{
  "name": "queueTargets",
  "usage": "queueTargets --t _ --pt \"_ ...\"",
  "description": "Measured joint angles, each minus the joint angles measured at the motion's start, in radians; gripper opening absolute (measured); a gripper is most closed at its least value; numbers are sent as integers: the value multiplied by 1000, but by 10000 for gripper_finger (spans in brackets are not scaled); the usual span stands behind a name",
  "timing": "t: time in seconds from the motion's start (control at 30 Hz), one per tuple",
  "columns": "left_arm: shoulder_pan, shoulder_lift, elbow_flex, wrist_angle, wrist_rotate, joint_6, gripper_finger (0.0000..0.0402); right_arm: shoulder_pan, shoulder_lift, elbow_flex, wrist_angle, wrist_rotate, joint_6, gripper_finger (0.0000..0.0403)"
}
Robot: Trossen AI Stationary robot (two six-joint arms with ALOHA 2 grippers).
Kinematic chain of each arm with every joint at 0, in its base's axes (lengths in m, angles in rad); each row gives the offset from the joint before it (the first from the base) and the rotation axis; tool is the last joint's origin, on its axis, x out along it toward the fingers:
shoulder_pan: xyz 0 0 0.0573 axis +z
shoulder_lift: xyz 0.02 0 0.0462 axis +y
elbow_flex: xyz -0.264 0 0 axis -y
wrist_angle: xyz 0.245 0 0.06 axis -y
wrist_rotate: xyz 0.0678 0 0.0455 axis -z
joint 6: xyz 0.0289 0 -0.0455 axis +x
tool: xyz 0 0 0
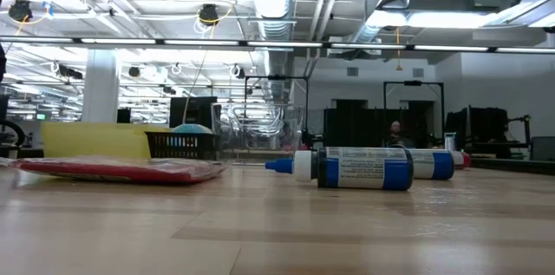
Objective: Pick & Place Food Item
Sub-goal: Put the green doughnut into the black bin
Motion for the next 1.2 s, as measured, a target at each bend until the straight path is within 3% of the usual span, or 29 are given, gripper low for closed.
queueTargets --t 0.37,0.7,0.83,1.07,1.2 --pt "0 0 0 1 -25 0 77 -22 4 -1 2 1 1 224" --pt "5 0 0 2 -23 5 77 -14 4 -1 1 1 3 92" --pt "24 -25 0 23 -47 59 94 -8 4 -1 10 2 8 62" --pt "78 -163 0 -84 -216 319 176 -5 2 -1 42 0 22 56" --pt "56 -282 0 -314 -474 669 208 -28 -12 25 40 1 87 56"
